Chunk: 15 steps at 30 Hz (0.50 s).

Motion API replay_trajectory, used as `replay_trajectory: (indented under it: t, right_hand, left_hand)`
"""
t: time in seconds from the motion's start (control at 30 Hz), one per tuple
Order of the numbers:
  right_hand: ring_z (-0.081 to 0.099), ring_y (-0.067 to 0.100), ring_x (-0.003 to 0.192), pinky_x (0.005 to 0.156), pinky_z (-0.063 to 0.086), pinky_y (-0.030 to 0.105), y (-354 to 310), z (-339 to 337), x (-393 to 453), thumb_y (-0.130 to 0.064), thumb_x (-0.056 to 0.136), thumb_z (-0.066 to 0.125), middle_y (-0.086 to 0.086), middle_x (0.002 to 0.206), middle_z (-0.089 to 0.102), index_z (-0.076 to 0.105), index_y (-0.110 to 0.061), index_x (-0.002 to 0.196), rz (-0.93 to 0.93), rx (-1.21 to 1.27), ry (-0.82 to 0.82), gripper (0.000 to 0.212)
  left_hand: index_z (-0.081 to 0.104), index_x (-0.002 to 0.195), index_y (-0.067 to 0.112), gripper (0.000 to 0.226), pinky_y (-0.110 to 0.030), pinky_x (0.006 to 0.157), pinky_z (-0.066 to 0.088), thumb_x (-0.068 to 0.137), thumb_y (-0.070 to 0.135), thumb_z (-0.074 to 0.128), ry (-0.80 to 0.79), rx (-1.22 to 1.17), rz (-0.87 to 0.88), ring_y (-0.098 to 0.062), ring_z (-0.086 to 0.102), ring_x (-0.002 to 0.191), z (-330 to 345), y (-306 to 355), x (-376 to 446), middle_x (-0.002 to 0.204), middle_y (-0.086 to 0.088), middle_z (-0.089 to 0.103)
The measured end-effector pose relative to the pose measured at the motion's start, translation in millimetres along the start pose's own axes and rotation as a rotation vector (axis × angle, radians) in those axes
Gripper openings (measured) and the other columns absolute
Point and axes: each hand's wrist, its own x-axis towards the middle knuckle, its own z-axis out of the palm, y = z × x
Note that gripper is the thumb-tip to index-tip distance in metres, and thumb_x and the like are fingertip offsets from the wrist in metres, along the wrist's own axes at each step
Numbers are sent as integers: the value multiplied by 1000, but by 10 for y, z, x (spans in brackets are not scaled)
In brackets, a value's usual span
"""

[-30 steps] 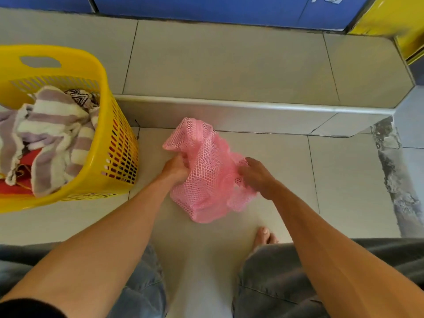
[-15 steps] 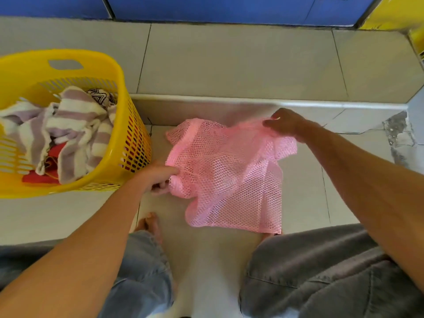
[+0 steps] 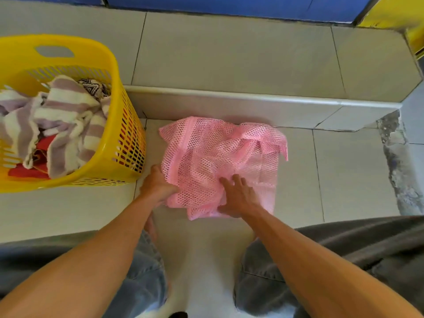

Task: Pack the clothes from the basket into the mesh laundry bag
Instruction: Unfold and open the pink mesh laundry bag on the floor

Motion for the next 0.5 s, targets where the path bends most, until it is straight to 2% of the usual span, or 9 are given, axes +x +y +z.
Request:
replay_trajectory:
  t: [0.1, 0.13, 0.2, 0.3, 0.37, 0.4, 0.47, 0.5]
  right_hand:
    - [0, 42, 159, 122, 17, 66, 150, 79, 75, -55, 81, 80, 11, 173, -5, 7, -43, 162, 8, 7, -21, 109]
    - [-5, 40, 160, 122, 16, 67, 208, 76, 92, -51, 83, 80, 10, 174, -12, 4, -44, 162, 30, 17, -17, 110]
    - [-3, 38, 160, 122, 21, 65, 326, 30, 109, -33, 90, 78, 9, 174, -12, 7, -42, 163, 83, 32, 16, 103]
    - [24, 39, 153, 115, 39, 57, 439, -199, 93, -6, 92, 67, 15, 171, 14, 17, -33, 163, 173, 30, 48, 91]
    - [43, 37, 140, 110, 43, 55, 413, -352, 80, -2, 92, 62, 17, 155, 41, 31, -22, 158, 221, -7, 45, 75]
    - [49, 37, 133, 108, 45, 54, 370, -408, 74, -2, 92, 61, 18, 143, 51, 41, -15, 152, 236, -20, 57, 64]
    - [56, 33, 118, 99, 53, 50, 223, -493, 55, -2, 90, 62, 16, 124, 60, 55, -6, 136, 235, 30, 156, 46]
    - [57, 30, 111, 90, 55, 45, 117, -532, 39, -2, 90, 62, 14, 120, 61, 58, -5, 130, 199, 102, 222, 41]
  left_hand:
    - [54, 125, 11, 66, -37, 90, 52, 70, 28, 86, -46, -92, -86, -32, 62, 111, 38, 11, -5, 120, -7, 65]
    - [60, 121, 9, 54, -32, 85, 52, 75, 26, 83, -83, -114, -94, -29, 63, 107, 34, 31, 1, 115, -7, 66]
    - [67, 114, 8, 39, -27, 75, 47, 81, 26, 78, -130, -140, -78, -25, 64, 95, 0, 71, 24, 112, -9, 69]
    - [70, 111, 12, 30, -28, 75, 47, 87, 31, 70, -106, -181, -14, -22, 63, 93, -64, 117, 18, 106, -5, 69]
    - [66, 115, 19, 34, -30, 84, 51, 88, 39, 65, -111, -277, 7, -22, 64, 98, -94, 143, 1, 108, 1, 67]
    - [64, 119, 20, 42, -33, 91, 53, 85, 44, 64, -119, -343, 10, -22, 64, 101, -93, 147, -1, 114, 1, 68]
    - [58, 128, 20, 54, -40, 97, 53, 82, 49, 62, -124, -430, 31, -23, 65, 105, -81, 153, -15, 121, 0, 67]
    - [56, 130, 19, 53, -40, 98, 52, 86, 47, 64, -139, -441, 46, -22, 64, 107, -78, 163, -46, 122, 1, 66]
